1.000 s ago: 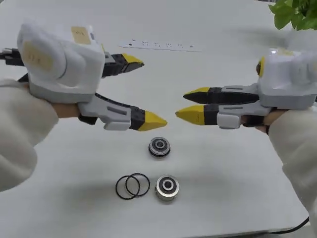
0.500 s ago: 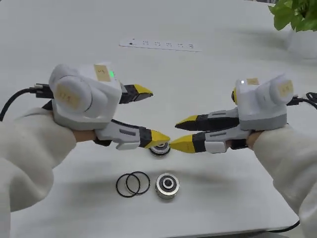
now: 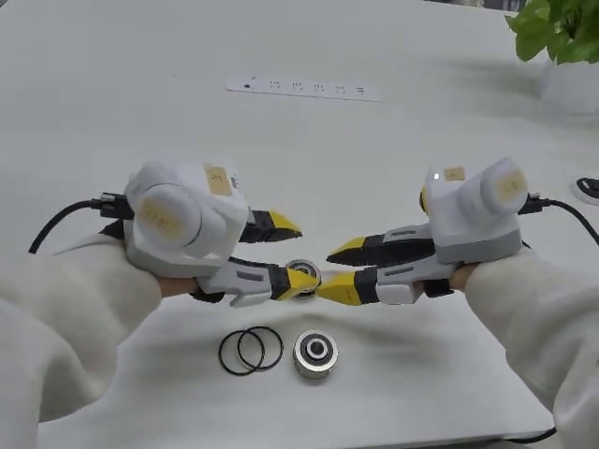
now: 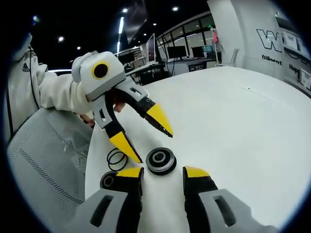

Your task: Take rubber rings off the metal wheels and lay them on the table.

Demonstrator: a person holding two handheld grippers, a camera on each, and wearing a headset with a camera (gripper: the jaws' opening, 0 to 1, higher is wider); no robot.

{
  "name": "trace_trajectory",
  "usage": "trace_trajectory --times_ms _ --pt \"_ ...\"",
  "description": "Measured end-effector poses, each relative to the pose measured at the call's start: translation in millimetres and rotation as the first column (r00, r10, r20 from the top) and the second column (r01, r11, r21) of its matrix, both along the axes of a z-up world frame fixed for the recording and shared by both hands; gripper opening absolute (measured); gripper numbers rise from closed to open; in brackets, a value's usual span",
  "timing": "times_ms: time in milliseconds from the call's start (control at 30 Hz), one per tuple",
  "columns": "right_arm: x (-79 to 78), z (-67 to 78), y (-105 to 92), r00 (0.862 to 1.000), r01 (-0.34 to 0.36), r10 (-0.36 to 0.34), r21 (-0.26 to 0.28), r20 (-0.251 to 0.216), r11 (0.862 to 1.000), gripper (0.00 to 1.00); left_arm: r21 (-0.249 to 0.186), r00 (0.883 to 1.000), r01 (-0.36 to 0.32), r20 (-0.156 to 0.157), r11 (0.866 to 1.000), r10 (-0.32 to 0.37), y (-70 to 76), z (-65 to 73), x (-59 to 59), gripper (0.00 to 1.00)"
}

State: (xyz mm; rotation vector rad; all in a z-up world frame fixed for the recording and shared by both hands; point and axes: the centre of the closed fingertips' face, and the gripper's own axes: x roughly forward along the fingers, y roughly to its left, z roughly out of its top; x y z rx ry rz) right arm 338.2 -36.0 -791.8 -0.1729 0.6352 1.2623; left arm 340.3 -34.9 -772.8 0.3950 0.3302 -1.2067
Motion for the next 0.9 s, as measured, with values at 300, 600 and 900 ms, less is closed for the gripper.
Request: trace_trajectory --times_ms 300,600,900 --pt "1.6 -6.0 -2.1 1.0 -0.004 0.004 -0.013 -0.009 1.0 0.27 0.034 0.999 -0.033 -0.007 0.999 0.033 4.8 -12.2 4.6 0.24" --pt "-2.1 -13.2 -1.3 0.999 -0.014 0.013 -0.025 -0.031 1.0 0.26 0.023 0.998 -0.027 -0.054 0.999 0.029 2.0 -18.9 0.2 0.14" --pt "-1.1 -11.0 2.0 1.0 0.001 -0.001 -0.005 -0.031 1.0 0.23 0.022 0.997 -0.046 -0.067 0.999 0.047 2.3 -21.2 1.7 0.15"
